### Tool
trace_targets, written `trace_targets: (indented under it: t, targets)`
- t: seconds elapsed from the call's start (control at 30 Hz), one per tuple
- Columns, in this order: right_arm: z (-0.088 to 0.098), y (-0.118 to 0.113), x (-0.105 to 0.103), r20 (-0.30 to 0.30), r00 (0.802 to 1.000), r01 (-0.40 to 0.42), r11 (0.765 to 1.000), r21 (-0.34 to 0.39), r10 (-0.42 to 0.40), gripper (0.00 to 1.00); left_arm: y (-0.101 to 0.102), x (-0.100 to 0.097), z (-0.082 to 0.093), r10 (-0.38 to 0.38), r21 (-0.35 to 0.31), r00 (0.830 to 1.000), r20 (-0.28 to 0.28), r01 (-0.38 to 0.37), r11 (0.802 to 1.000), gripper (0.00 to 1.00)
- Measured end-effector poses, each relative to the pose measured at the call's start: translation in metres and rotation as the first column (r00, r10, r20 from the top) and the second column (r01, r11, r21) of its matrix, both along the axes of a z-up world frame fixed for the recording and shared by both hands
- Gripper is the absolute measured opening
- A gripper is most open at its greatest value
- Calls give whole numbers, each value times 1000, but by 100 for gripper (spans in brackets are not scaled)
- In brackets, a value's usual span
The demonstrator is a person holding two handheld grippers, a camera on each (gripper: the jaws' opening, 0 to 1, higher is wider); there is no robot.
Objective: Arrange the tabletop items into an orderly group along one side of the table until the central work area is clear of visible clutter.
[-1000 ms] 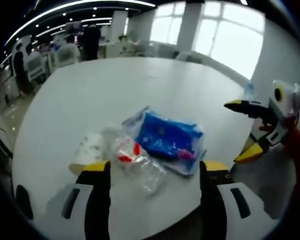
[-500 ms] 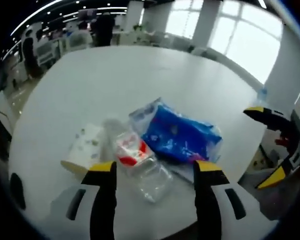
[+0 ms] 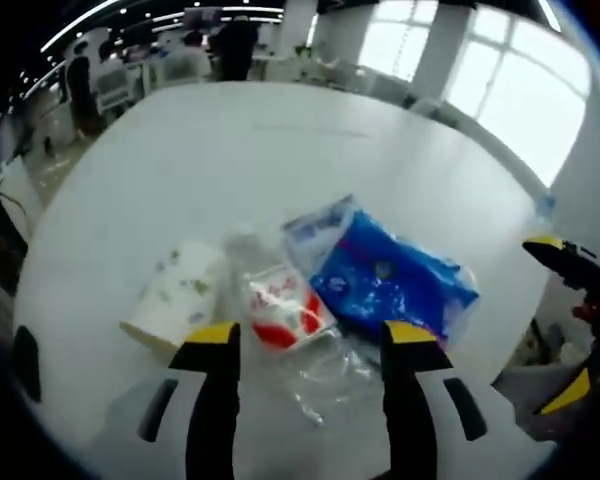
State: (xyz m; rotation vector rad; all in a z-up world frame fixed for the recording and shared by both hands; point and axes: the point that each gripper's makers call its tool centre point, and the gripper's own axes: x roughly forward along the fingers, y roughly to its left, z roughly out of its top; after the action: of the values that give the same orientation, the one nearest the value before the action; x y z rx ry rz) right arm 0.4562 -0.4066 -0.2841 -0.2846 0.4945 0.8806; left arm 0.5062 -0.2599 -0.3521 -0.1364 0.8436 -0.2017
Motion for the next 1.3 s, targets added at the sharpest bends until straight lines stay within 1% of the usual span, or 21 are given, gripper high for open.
trace_targets:
  t: [0.2,0.37,0.67,0.93,1.03,1.3]
  targets:
    - [0,-1,0,2,1000,3,1000,-4,-3,94,0,8,-6,13,-7,1000,-21,-13,1000,50]
    - [-1,-2,1,2,1000,4,1000,-8,-4,94,2,13,-10,26,-7,999,-26,-26,1000,50]
    - [-2,-3,1,1,1000,7,1000,-17,-7,93,6,16,-16,32,6,999,-37,-32,999,48]
    - [-3,-4,1,0,1000,10,1000,-22,-10,93,6,16,-19,17,25,999,-43,-16,1000,46]
    - [-3,-4,1,-1,1000,10,1000,-23,-10,93,6,15,-19,-11,53,999,-47,13,999,46]
    - [-3,-4,1,-1,1000,8,1000,-25,-8,92,11,9,-16,-48,96,997,-59,53,994,40]
